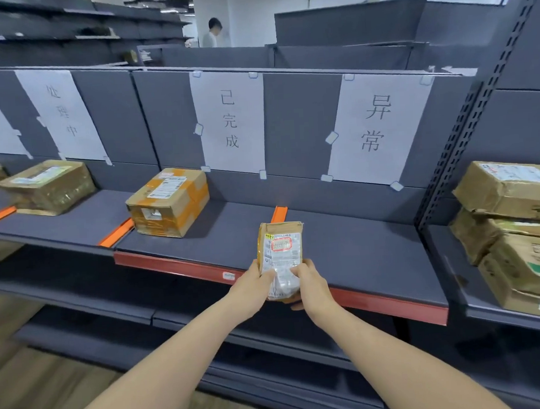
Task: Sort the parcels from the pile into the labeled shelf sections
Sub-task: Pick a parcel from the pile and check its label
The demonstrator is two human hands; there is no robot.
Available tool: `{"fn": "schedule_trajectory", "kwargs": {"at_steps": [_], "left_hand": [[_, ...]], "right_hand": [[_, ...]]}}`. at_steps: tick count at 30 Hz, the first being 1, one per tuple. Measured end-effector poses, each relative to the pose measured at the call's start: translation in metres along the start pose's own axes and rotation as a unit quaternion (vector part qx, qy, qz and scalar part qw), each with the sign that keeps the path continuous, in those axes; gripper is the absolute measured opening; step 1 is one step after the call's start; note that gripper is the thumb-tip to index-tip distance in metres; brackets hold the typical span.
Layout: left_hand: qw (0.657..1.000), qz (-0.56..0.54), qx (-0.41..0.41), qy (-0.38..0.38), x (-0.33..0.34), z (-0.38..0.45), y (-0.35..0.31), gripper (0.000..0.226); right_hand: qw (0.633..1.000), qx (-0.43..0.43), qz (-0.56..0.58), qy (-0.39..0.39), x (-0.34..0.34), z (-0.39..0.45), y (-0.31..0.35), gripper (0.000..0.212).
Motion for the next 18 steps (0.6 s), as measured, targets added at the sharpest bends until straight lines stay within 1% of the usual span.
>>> {"fn": "schedule_trajectory", "kwargs": {"at_steps": [7, 14, 18], "left_hand": [[0.999, -0.005, -0.033, -0.028, -0.043, 0.022, 0.026, 0.041], [0.997, -0.036, -0.046, -0.05, -0.073, 0.043, 0.026, 0.041], [0.996, -0.057, -0.05, -0.054, -0.088, 0.052, 0.03, 0.041]], "right_hand": [[0.999, -0.001, -0.008, 0.039, 0.043, 0.032, 0.012, 0.024], [0.998, -0.008, 0.02, 0.053, 0.07, 0.069, 0.03, 0.02], [0.998, -0.021, -0.014, 0.058, 0.087, 0.088, 0.032, 0.033]]}}
Point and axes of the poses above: each hand's wrist, its own z-axis towards the middle knuckle, its own x-axis out of the palm, y = z × x, the point moved 10 cm from there along z, towards the middle knuckle, and after that the axes turned 3 degrees about -z, right-handed, at the moved point
